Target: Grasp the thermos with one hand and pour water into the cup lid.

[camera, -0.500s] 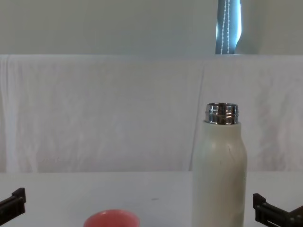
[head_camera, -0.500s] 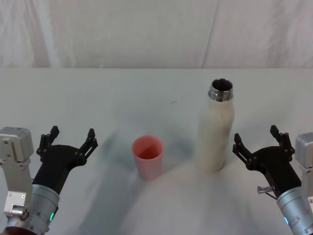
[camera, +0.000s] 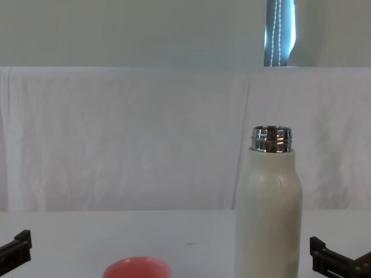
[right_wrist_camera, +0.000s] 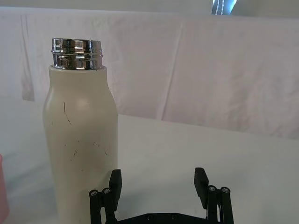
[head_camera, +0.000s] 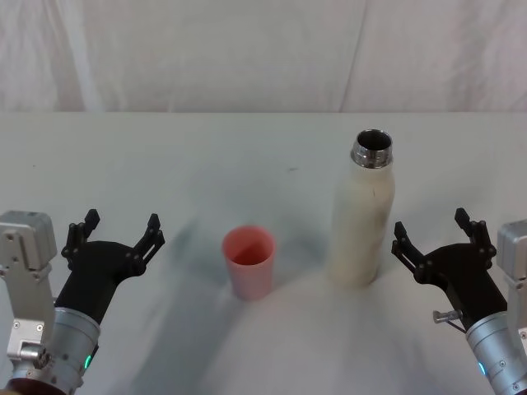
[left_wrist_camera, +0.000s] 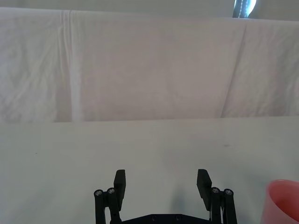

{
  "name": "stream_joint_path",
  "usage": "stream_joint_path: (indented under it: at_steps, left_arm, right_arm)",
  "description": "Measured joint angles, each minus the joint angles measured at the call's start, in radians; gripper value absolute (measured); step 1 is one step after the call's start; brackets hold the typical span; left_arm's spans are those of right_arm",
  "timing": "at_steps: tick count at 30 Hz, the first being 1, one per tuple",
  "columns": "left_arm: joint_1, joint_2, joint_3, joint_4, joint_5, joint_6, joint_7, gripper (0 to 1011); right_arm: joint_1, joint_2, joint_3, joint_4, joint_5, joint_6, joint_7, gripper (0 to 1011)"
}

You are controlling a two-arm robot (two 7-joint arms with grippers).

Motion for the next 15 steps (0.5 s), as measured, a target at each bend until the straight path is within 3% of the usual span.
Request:
stream_joint_path:
  at_steps: [15]
  left_arm:
    - [0.000,0.000,0.000,0.000,0.000,0.000,0.000,1001]
  right_arm:
    - [0.000,0.000,0.000,0.000,0.000,0.000,0.000,999]
